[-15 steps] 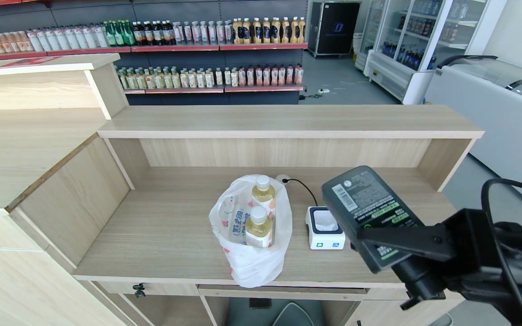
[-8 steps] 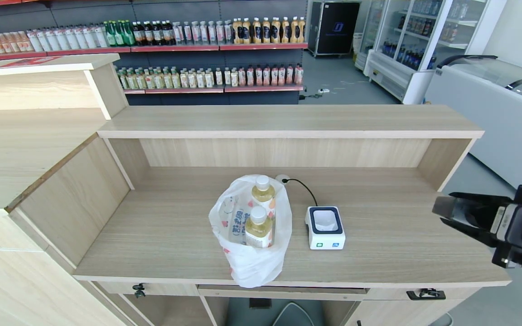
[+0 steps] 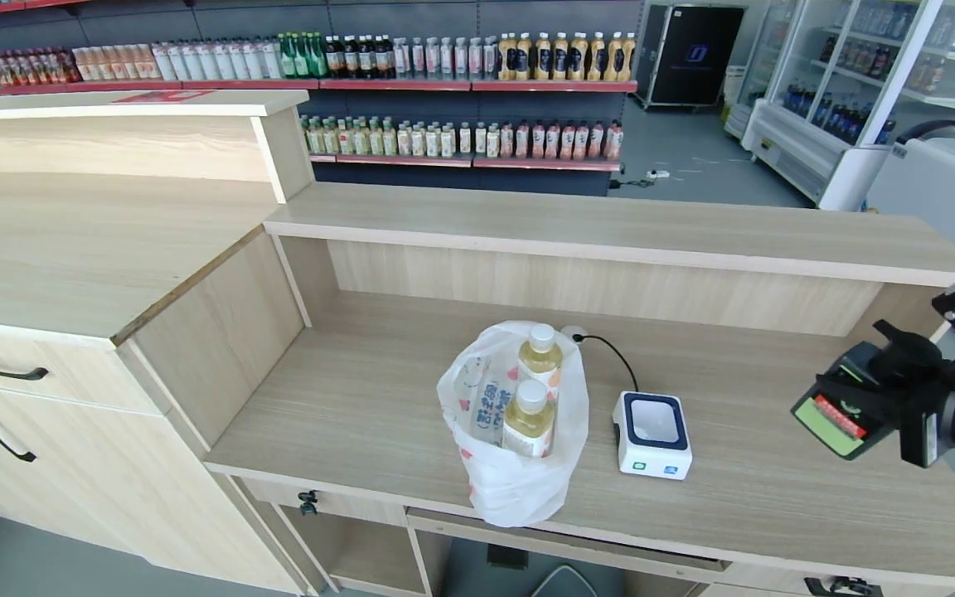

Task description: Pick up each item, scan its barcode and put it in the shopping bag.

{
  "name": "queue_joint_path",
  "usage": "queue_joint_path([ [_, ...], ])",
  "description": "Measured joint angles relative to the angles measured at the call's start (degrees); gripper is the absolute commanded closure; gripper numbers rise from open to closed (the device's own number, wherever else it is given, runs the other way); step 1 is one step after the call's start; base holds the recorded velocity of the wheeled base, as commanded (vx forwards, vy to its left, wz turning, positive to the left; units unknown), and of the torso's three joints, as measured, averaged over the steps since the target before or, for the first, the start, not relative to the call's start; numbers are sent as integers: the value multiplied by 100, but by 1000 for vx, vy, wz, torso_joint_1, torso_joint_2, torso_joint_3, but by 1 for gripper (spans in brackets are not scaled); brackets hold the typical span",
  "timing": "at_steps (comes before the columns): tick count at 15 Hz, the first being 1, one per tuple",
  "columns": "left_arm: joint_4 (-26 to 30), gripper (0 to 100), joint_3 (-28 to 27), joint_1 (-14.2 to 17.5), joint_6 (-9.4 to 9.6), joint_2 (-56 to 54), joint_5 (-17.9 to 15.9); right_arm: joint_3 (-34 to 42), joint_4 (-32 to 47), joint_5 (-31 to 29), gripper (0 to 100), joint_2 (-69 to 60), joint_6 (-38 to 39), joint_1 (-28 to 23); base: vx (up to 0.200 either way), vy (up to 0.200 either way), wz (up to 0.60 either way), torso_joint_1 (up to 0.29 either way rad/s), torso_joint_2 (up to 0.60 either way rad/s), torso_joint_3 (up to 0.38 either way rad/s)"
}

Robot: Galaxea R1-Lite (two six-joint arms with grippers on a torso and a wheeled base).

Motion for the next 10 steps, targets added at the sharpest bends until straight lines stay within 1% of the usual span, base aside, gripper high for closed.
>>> queue_joint_path([
  [1,0,0,0,0,2,0,0,-100,-66,-20,100,251,819,89,0,0,0,0,0,0],
  [3,2,0,0,0,2,0,0,-289,-499,-61,100,979,2113,188,0,0,0,0,0,0],
  [5,2,0,0,0,0,0,0,-518,-1059,-72,100,1762,3021,216,0,0,0,0,0,0],
  [6,2,0,0,0,0,0,0,-711,-1218,-35,100,2137,3535,224,0,0,0,0,0,0],
  [7,2,0,0,0,0,0,0,-934,-1312,143,100,2465,3874,221,0,0,0,0,0,0],
  [8,2,0,0,0,0,0,0,-1111,-1365,475,100,2760,4014,177,0,0,0,0,0,0],
  [9,2,0,0,0,2,0,0,-1243,-1387,741,100,3027,4042,113,0,0,0,0,0,0],
  [10,2,0,0,0,2,0,0,-1337,-1401,862,100,3239,4030,52,0,0,0,0,0,0],
])
